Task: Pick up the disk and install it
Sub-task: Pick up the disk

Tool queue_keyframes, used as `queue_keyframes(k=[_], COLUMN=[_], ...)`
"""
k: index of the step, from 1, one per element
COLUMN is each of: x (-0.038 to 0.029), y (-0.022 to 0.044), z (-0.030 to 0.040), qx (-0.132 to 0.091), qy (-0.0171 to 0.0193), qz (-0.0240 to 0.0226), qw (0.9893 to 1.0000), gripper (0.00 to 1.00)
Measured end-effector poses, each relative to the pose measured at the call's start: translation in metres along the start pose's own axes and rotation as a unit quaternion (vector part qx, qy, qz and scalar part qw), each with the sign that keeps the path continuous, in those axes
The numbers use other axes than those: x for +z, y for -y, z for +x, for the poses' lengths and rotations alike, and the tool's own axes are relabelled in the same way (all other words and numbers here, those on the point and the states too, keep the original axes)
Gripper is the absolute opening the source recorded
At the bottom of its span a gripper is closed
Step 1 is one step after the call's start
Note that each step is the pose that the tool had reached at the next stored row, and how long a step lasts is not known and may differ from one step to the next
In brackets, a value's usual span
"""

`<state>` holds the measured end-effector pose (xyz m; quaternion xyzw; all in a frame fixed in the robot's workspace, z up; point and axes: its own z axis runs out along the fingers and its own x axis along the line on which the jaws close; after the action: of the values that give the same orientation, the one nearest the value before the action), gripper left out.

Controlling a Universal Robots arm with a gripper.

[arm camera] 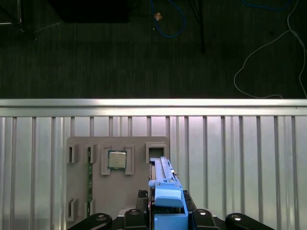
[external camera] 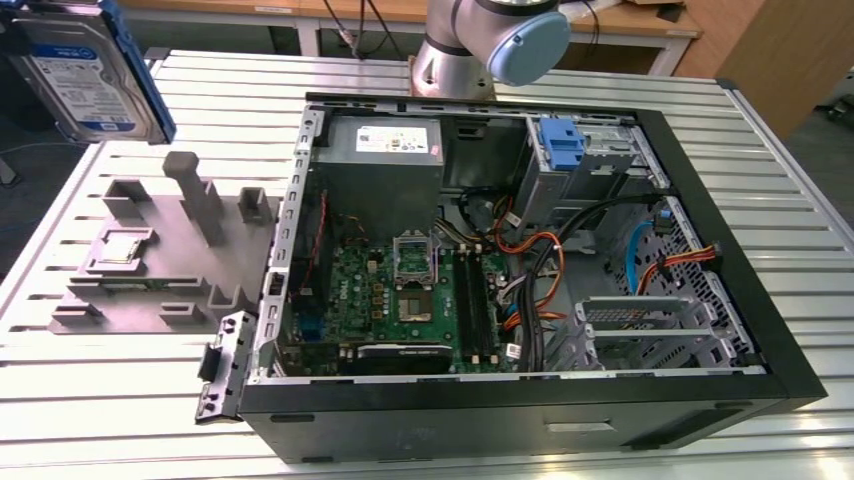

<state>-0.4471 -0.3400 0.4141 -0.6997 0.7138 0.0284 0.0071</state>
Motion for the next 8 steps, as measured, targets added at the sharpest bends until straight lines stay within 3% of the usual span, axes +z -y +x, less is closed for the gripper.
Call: queue_keyframes(k=[8], x=[-0.0016], y=[0.0], z=[-0.0001], qx=[0.0], qy=[0.0], qz=[0.0], qw=[1.0], gripper=[0.37])
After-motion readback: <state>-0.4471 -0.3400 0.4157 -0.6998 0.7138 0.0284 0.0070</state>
